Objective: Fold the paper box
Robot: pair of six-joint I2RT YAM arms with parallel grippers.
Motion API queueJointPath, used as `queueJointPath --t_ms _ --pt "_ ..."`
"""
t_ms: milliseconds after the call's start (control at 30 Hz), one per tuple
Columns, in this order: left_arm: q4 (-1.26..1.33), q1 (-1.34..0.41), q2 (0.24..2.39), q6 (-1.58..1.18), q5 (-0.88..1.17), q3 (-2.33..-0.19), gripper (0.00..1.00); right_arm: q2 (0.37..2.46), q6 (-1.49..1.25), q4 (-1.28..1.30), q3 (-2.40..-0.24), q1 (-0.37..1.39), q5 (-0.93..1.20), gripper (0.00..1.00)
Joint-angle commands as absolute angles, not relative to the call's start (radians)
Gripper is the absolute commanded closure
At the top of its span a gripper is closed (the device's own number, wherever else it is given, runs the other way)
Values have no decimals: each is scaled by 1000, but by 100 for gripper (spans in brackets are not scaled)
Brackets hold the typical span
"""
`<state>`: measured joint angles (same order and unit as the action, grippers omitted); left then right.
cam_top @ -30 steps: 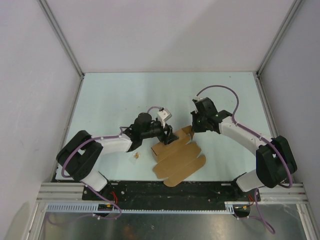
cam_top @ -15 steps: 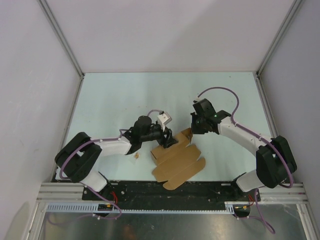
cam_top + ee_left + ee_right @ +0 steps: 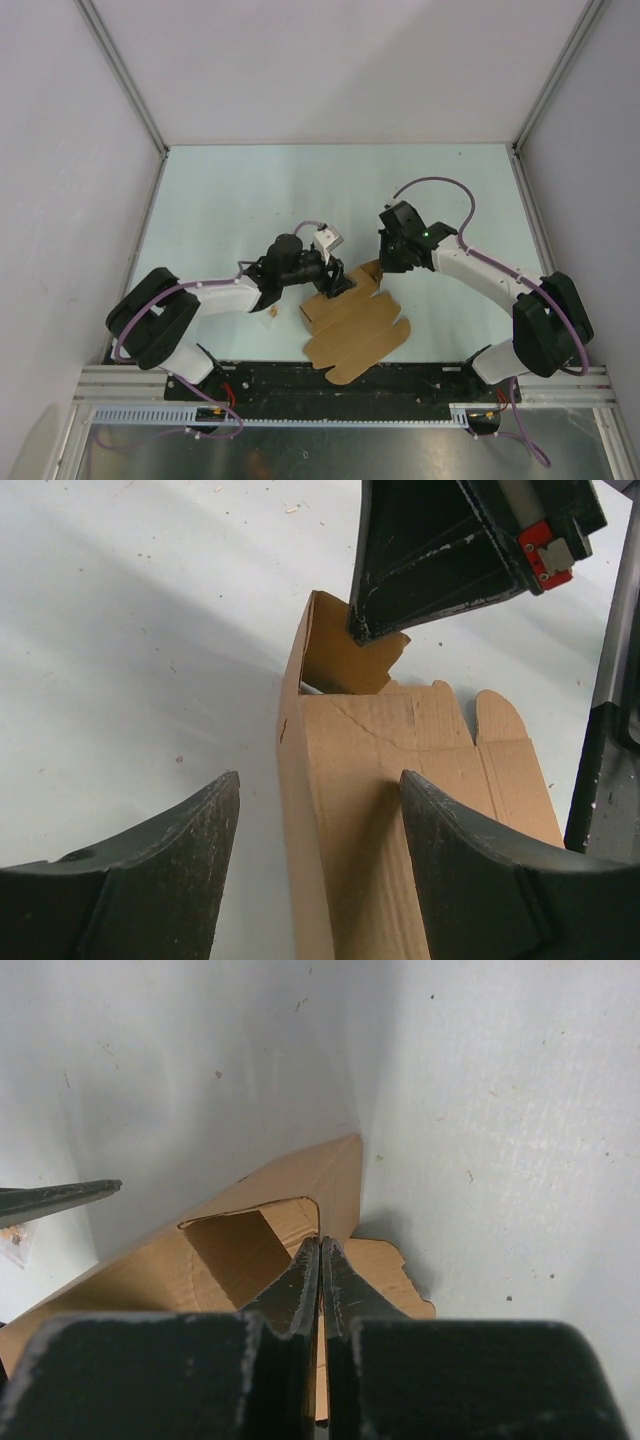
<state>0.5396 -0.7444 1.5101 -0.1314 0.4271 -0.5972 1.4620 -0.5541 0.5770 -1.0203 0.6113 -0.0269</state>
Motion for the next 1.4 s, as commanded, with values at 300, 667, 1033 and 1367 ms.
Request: queueJointPath --t_ms 300,667,1033,1367 --pt "546 -756 1471 -133 403 -571 31 1416 -634 689 -1055 695 -92 100" --pt "546 -765 1471 -135 391 -563 32 1402 -653 723 -1049 756 -135 94" --pt "543 -765 1463 -135 388 -552 32 1244 -638 747 -1043 738 -255 51" --pt "540 -765 1447 -135 397 -549 32 941 -666 585 -720 571 -51 48"
